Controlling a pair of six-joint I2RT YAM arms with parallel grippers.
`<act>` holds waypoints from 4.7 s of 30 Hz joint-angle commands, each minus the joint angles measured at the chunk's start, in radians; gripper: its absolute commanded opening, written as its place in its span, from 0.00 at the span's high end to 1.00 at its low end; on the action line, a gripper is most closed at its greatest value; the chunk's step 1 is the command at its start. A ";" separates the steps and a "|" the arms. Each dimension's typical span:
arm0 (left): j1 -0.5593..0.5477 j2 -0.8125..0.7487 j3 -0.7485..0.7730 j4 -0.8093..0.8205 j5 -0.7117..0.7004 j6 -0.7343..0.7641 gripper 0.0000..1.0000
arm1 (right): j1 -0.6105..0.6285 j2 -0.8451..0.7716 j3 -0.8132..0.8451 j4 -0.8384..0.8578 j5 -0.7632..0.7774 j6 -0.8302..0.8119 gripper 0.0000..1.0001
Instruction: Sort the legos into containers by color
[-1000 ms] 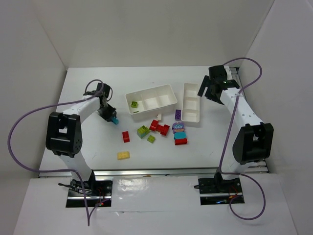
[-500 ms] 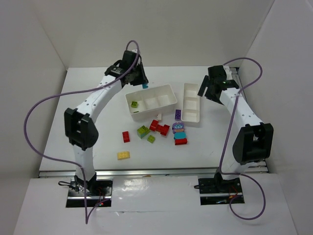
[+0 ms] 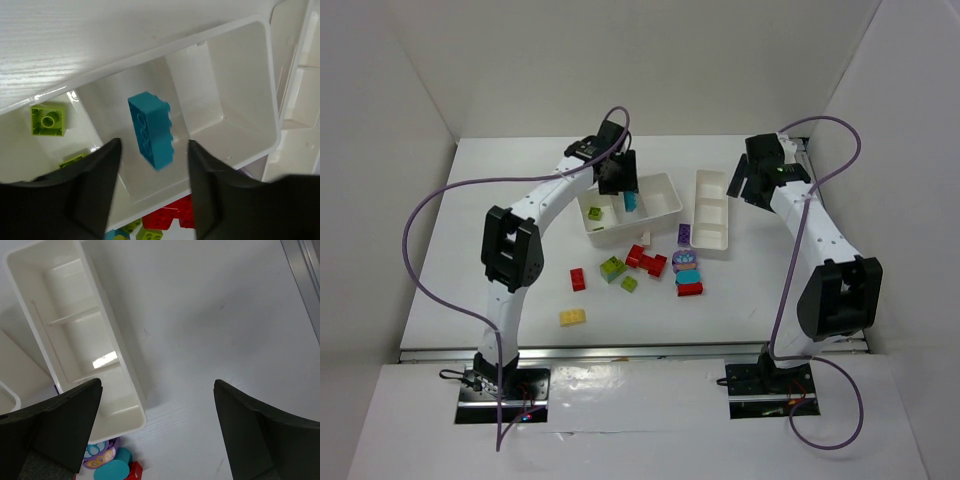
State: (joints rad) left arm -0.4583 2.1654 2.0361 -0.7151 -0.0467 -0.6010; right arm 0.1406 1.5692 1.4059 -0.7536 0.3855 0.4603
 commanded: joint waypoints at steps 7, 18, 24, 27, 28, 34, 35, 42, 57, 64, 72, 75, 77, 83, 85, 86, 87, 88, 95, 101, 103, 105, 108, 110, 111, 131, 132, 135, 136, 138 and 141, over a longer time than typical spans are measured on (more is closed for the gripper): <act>-0.013 -0.088 0.027 -0.024 -0.015 0.023 0.25 | 0.010 -0.024 0.013 -0.018 0.010 0.014 0.00; -0.152 -0.504 -0.424 -0.072 -0.312 0.071 0.23 | 0.010 -0.034 -0.016 0.017 -0.014 0.001 0.00; -0.161 -0.801 -0.888 -0.109 -0.295 -0.135 0.10 | 0.019 -0.023 -0.025 0.040 -0.004 -0.009 0.00; -0.172 -0.871 -1.026 -0.158 -0.318 -0.302 0.13 | 0.019 -0.001 -0.025 0.050 -0.023 -0.009 0.00; -0.184 -0.927 -1.059 -0.158 -0.318 -0.339 0.15 | 0.028 0.008 -0.025 0.050 -0.023 -0.009 0.00; -0.088 -0.886 -1.113 -0.104 -0.283 -0.378 0.16 | 0.037 0.008 -0.025 0.068 -0.033 -0.009 0.00; -0.079 -0.860 -1.113 -0.087 -0.283 -0.378 0.16 | 0.037 0.008 -0.036 0.068 -0.033 -0.009 0.00; -0.042 -0.724 -1.134 0.097 -0.182 -0.327 0.18 | 0.037 0.008 -0.036 0.059 -0.013 -0.009 0.00; -0.011 -0.585 -1.110 0.126 -0.225 -0.347 0.43 | 0.047 -0.001 -0.045 0.050 -0.004 -0.009 0.00; -0.011 -0.782 -1.010 0.006 -0.340 -0.315 0.70 | 0.047 -0.001 -0.045 0.040 0.006 -0.009 0.00; -0.022 -0.764 -0.730 0.032 -0.231 -0.077 0.81 | 0.047 0.017 -0.045 0.059 -0.004 0.000 0.00; -0.057 -0.643 -0.573 0.042 -0.144 -0.048 0.84 | 0.047 0.017 -0.045 0.059 0.006 0.000 0.00; -0.075 -0.545 -0.477 0.080 -0.090 -0.037 0.84 | 0.047 -0.009 -0.045 0.050 0.035 0.000 0.00; -0.094 -0.281 -0.183 0.114 0.042 -0.048 0.86 | 0.047 -0.044 -0.054 0.027 0.067 0.009 0.00; -0.105 -0.195 -0.134 0.132 0.051 -0.059 0.86 | 0.047 -0.054 -0.054 0.016 0.078 0.009 0.00; -0.105 -0.164 -0.085 0.132 0.051 -0.059 0.86 | 0.047 -0.054 -0.054 0.016 0.078 0.009 0.00; -0.105 -0.132 -0.051 0.120 0.042 -0.074 0.86 | 0.047 -0.054 -0.054 0.016 0.078 0.009 0.00; -0.105 -0.103 -0.024 0.120 0.042 -0.074 0.86 | 0.047 -0.054 -0.054 0.016 0.087 0.009 0.00; -0.105 0.092 0.179 0.120 0.007 -0.092 0.55 | 0.047 -0.043 -0.033 -0.003 0.087 0.009 0.00; -0.105 0.094 0.211 0.085 0.034 -0.083 0.16 | 0.047 -0.043 -0.033 -0.012 0.098 0.000 0.00; -0.105 0.061 0.179 0.085 0.034 -0.074 0.16 | 0.047 -0.043 -0.033 -0.003 0.087 0.000 0.00; -0.105 -0.019 0.129 0.085 0.034 -0.056 0.20 | 0.047 -0.043 -0.033 -0.003 0.076 0.009 0.00; -0.114 -0.174 -0.020 0.085 -0.013 0.002 0.24 | 0.047 -0.043 -0.045 0.007 0.064 0.009 0.00; -0.126 -0.258 -0.126 0.085 -0.060 0.038 0.24 | 0.047 -0.043 -0.045 0.016 0.064 0.009 0.00; -0.137 -0.301 -0.242 0.085 -0.106 0.067 0.25 | 0.047 -0.043 -0.056 0.016 0.064 0.009 0.00; -0.215 -0.931 -1.194 -0.239 -0.053 -0.377 0.07 | 0.076 0.009 -0.067 0.097 -0.005 0.009 0.00; -0.215 -0.903 -1.194 -0.265 -0.067 -0.405 0.07 | 0.076 0.000 -0.067 0.097 -0.005 0.009 0.00; -0.215 -0.814 -1.194 -0.287 -0.067 -0.448 0.07 | 0.076 -0.011 -0.076 0.097 -0.005 0.009 0.00; -0.215 -0.802 -1.194 -0.287 -0.067 -0.448 0.07 | 0.076 -0.011 -0.076 0.097 0.004 0.009 0.00; -0.215 -0.791 -1.194 -0.267 -0.090 -0.436 0.07 | 0.076 -0.011 -0.076 0.088 0.004 0.009 0.00; -0.215 -0.780 -1.194 -0.227 -0.102 -0.421 0.07 | 0.076 -0.020 -0.076 0.079 0.015 0.009 0.00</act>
State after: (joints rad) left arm -0.6693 1.3842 0.8375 -0.9508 -0.1253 -0.9993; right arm 0.2073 1.5761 1.3331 -0.6991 0.3813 0.4561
